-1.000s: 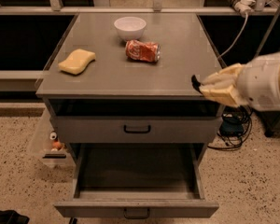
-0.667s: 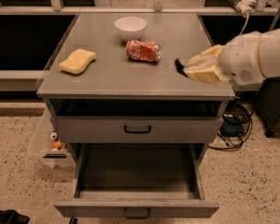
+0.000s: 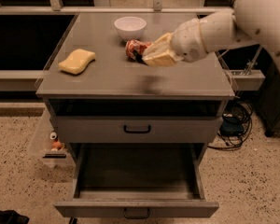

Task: Pick rxbar chocolate from middle drawer and place on counter

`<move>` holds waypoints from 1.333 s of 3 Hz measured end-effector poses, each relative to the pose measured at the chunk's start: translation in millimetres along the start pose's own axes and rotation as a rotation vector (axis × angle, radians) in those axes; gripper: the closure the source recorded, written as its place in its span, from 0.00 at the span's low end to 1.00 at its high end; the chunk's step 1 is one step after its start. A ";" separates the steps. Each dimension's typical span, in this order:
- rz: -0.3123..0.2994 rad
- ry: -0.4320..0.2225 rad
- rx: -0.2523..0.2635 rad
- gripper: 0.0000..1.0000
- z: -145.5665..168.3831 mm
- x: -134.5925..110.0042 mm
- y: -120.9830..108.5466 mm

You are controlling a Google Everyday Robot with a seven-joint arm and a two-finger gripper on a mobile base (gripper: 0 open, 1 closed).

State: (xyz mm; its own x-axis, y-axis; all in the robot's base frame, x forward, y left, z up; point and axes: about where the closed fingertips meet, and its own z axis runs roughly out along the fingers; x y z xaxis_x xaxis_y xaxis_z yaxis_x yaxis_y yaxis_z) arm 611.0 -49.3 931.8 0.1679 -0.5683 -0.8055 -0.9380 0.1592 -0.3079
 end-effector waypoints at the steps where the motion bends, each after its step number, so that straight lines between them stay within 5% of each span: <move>1: -0.016 -0.031 -0.067 1.00 37.5 3.7 -7.4; 4: 0.024 -0.011 -0.054 0.34 41.7 13.2 2.5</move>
Offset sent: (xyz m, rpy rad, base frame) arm 0.0163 0.0237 -0.0160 0.0116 0.0161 0.0621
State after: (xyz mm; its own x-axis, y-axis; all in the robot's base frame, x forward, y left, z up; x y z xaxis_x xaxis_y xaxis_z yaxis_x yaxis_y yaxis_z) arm 623.5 -22.8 899.2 0.1482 -0.5559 -0.8179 -0.9567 0.1289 -0.2609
